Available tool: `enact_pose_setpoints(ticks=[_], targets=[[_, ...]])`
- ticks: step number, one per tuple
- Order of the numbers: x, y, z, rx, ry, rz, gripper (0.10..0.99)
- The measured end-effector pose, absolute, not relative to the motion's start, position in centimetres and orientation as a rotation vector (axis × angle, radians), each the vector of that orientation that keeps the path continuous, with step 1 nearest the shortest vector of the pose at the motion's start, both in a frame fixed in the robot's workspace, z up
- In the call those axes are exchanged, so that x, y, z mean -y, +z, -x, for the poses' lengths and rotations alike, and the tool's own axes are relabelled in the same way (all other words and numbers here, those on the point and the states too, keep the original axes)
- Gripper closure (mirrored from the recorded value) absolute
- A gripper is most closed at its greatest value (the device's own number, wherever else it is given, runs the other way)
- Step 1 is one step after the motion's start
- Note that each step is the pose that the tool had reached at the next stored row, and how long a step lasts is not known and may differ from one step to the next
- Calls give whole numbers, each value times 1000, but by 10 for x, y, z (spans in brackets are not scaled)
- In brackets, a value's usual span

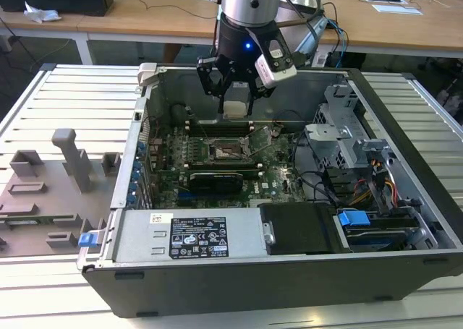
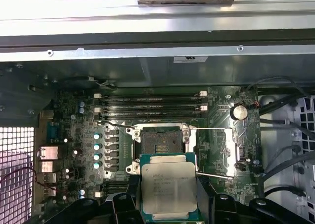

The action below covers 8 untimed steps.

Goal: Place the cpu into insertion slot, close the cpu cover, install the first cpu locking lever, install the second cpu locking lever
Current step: 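Place the cpu into insertion slot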

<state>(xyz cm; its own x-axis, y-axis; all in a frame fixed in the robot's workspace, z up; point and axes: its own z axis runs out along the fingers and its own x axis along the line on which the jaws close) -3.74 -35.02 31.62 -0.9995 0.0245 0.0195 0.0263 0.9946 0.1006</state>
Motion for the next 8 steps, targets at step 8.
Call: enact_pose_setpoints(ticks=[8], targets=[[350,312,37,3119,-158,40,545]])
